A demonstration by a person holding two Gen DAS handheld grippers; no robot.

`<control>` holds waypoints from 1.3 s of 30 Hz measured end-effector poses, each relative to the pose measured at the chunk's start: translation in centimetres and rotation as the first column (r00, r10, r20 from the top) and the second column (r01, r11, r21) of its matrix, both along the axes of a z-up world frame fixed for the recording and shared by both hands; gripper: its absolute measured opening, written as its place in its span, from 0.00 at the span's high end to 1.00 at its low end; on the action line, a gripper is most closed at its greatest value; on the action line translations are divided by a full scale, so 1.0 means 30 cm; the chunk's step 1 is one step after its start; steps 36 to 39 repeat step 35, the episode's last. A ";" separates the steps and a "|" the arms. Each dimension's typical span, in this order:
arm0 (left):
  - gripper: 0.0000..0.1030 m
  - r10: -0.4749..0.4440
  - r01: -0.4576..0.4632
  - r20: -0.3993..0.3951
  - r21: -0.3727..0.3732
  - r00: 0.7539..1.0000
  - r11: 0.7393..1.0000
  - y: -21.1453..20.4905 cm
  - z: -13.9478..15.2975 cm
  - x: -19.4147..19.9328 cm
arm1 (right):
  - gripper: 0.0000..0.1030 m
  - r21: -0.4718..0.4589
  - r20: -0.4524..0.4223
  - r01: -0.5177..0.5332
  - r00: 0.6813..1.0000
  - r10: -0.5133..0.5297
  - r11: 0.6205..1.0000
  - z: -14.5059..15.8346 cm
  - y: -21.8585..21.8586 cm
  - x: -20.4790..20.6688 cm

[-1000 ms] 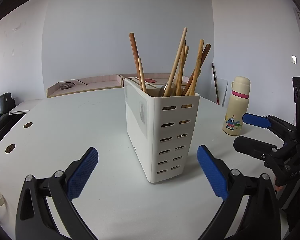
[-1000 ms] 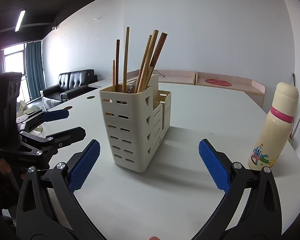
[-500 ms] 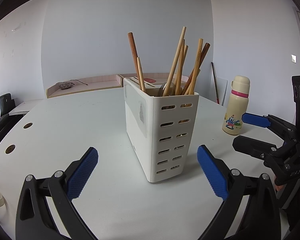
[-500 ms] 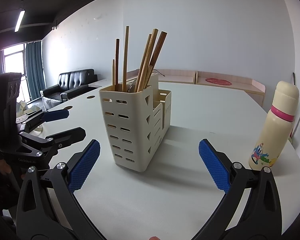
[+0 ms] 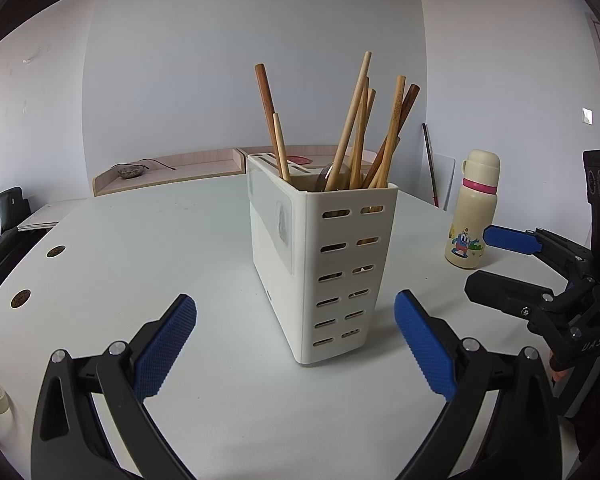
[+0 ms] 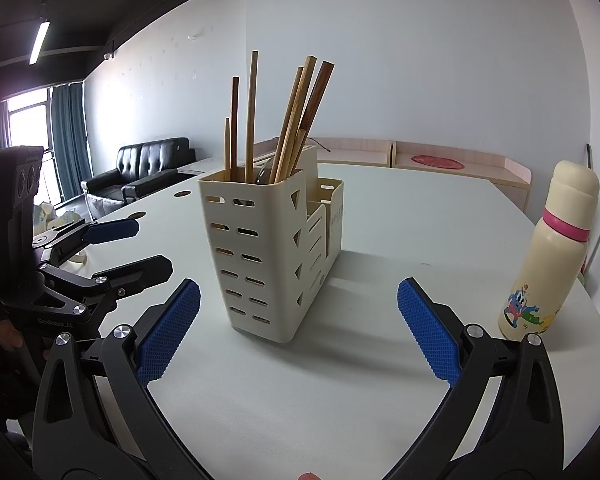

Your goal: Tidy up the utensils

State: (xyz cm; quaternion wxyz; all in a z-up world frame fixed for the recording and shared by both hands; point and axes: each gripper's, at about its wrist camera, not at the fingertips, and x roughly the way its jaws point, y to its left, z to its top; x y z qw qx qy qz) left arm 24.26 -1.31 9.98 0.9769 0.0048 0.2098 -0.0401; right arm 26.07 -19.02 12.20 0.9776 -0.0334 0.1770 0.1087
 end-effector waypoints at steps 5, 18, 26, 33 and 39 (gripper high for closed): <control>0.05 -0.001 0.001 -0.001 -0.001 1.000 1.000 0.003 -0.001 0.000 | 0.08 0.001 -0.001 -0.001 1.000 0.001 1.000 -0.002 0.001 0.000; 0.05 -0.001 0.001 0.003 -0.002 1.000 1.000 0.004 0.001 -0.002 | 0.08 0.001 -0.005 0.000 1.000 0.000 1.000 -0.004 0.000 0.004; 0.05 0.001 -0.001 0.000 0.000 1.000 1.000 0.012 0.003 -0.001 | 0.08 0.002 -0.006 0.000 1.000 0.000 1.000 -0.005 -0.001 0.005; 0.05 0.005 -0.005 -0.003 -0.002 1.000 1.000 0.021 0.002 0.001 | 0.08 0.003 -0.006 0.001 1.000 -0.001 1.000 -0.004 0.000 0.004; 0.05 0.006 -0.006 -0.001 -0.003 1.000 1.000 0.023 0.003 -0.001 | 0.08 0.003 -0.008 0.001 1.000 -0.001 1.000 -0.004 0.000 0.003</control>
